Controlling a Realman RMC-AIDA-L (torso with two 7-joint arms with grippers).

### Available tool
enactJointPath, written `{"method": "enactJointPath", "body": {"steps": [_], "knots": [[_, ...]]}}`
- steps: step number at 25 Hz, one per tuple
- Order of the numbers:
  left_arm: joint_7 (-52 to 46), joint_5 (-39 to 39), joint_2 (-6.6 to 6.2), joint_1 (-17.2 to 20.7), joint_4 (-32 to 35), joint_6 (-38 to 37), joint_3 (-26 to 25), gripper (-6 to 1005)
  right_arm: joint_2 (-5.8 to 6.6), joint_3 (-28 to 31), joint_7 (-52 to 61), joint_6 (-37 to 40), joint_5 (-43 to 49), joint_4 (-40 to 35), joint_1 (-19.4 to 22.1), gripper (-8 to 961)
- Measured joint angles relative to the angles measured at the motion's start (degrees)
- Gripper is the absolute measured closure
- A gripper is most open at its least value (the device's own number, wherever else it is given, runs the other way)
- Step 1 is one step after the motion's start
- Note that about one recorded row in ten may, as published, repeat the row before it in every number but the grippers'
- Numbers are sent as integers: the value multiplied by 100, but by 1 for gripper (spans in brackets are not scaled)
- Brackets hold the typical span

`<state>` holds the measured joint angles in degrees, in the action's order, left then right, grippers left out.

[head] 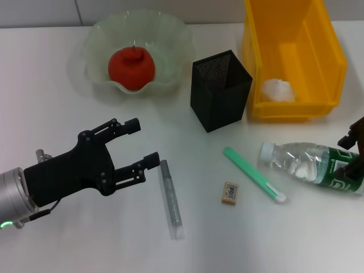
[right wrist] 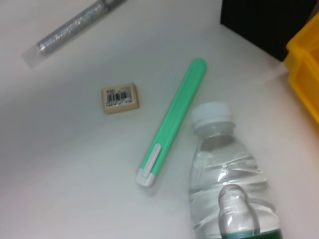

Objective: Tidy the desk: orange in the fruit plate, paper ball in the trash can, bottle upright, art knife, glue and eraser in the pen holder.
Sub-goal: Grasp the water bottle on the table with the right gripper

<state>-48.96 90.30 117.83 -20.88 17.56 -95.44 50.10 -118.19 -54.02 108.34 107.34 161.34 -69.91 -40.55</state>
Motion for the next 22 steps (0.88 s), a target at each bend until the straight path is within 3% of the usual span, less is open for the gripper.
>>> {"method": "enactJointPath", "body": {"steps": [13, 22], "knots": [[0, -4, 12, -21, -15, -5, -51, 205, -70, -692, -25, -966, 8, 724, 73, 203], [0, -4, 15, -31, -13, -5, -71, 206, -88, -770, -42, -1085, -25, 838, 118, 204]]}}
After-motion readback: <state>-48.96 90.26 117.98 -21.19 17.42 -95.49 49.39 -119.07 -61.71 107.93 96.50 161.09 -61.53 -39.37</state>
